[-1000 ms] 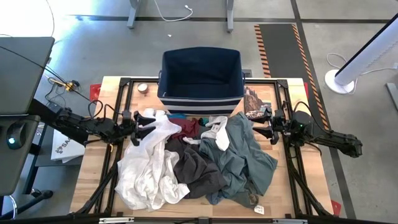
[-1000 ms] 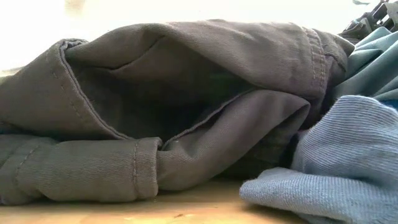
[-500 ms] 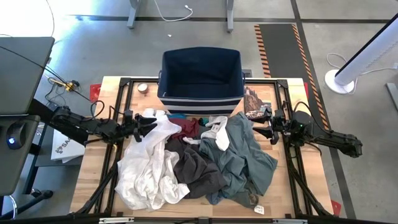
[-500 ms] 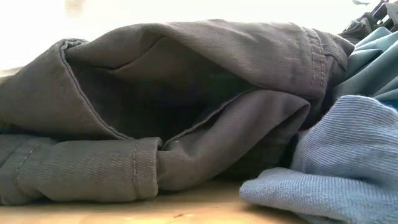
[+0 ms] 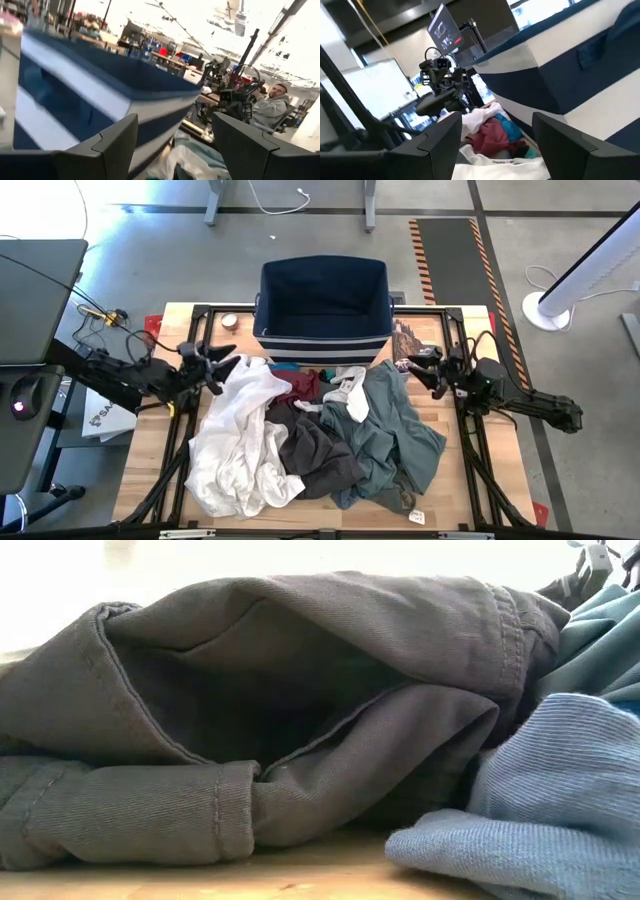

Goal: Sort clothes
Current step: Put the white sock into the blue laundry bin

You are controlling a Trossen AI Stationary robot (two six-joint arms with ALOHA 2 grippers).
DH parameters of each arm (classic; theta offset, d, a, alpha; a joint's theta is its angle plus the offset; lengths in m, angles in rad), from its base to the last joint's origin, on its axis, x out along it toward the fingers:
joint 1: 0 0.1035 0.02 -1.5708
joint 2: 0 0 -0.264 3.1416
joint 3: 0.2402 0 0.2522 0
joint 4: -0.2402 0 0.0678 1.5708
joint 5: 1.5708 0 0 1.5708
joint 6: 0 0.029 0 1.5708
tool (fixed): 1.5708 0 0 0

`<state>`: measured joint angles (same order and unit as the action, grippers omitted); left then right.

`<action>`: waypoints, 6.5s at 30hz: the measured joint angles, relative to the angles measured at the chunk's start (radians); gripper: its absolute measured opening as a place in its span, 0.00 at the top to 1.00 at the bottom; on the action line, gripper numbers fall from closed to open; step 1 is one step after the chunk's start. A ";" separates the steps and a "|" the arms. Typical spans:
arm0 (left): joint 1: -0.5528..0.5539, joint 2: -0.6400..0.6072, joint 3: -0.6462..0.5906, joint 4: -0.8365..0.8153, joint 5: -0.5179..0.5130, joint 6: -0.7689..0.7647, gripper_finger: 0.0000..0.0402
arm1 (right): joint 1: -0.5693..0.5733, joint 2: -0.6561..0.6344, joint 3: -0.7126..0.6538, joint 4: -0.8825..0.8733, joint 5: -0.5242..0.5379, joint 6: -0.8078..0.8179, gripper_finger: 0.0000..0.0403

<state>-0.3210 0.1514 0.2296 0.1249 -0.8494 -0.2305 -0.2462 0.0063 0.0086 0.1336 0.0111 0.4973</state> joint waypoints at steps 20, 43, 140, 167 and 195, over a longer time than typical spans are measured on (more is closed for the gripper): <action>0.000 0.315 0.390 -0.025 -0.048 0.473 0.37 | 0.000 0.044 0.071 0.072 0.101 -0.034 0.40; 0.166 0.511 0.533 0.043 0.134 0.449 0.37 | 0.000 0.656 0.622 0.067 0.096 -0.052 0.40; 0.244 1.536 0.962 -0.004 0.865 0.288 0.37 | 0.580 1.077 0.671 -0.191 0.069 0.501 0.40; 0.234 1.734 1.203 -0.340 0.863 0.470 0.37 | 0.657 0.904 0.671 -0.286 0.422 0.544 0.40; 0.207 1.849 1.298 -0.493 0.735 0.652 0.41 | 0.665 0.727 0.671 -0.576 0.512 0.380 0.40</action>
<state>-0.1135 2.0003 1.5272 -0.3676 -0.1143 0.4218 0.4191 0.7330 0.6800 -0.4422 0.5229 0.8772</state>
